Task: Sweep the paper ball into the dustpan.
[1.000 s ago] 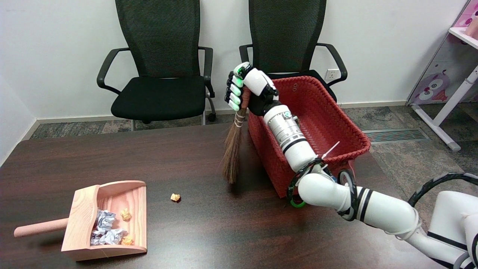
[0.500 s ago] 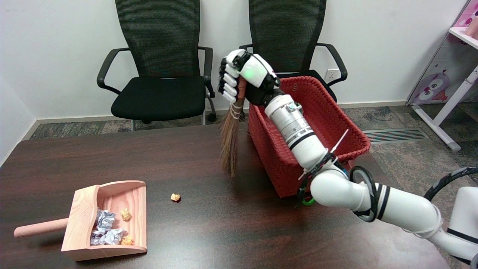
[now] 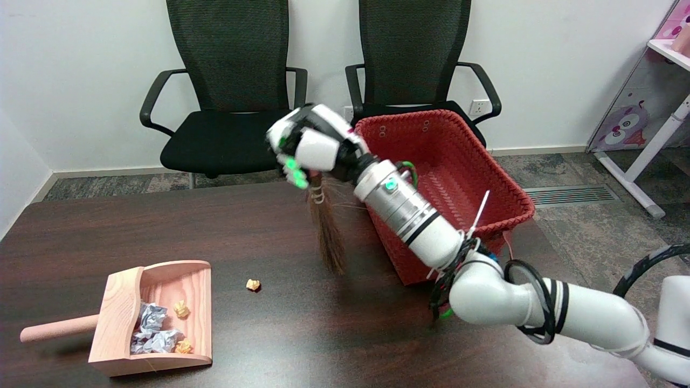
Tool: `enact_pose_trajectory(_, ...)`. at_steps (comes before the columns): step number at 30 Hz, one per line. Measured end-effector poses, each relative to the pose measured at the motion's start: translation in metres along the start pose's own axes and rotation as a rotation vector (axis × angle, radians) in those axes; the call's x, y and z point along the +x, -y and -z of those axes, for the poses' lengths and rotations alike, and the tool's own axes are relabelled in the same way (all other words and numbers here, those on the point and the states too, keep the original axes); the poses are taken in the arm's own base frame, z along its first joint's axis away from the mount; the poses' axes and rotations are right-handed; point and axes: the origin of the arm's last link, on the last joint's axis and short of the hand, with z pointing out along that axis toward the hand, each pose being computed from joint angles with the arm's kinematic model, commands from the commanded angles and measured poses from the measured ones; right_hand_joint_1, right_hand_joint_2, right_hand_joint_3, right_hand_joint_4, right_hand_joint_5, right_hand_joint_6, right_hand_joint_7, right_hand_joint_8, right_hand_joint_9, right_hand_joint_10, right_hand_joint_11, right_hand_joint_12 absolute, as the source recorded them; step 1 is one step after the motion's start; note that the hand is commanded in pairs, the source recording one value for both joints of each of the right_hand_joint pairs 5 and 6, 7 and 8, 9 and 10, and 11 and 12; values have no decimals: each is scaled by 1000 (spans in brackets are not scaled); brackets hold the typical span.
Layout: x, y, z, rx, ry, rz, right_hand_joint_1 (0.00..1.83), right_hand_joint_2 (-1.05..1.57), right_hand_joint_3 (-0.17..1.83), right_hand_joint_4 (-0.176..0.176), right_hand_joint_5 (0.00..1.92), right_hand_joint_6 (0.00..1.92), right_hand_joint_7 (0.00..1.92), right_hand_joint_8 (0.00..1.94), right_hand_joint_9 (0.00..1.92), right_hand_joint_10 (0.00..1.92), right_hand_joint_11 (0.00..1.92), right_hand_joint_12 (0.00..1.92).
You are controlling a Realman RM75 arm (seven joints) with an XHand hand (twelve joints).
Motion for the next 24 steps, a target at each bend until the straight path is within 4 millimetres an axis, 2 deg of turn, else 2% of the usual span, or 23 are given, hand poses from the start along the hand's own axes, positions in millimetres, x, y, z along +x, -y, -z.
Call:
enact_pose_trajectory(3,-14,-1,-1,-6,35,63,835,1494,1833,-3,1920,1920,1920,1920,1920,1920,1920,1920)
enact_pose_trajectory(13,-87,-10,-13,-2,132,289,842,1438,1833,-4,1920,1920,1920,1920,1920,1920,1920,1920)
enact_pose_trajectory(20,-129,-18,-21,-3,176,377,844,1435,1833,-3,1920,1920,1920,1920,1920,1920,1920,1920)
enact_pose_trajectory(24,-147,-23,-23,-19,198,397,849,1416,1833,-3,1920,1920,1920,1920,1920,1920,1920,1920)
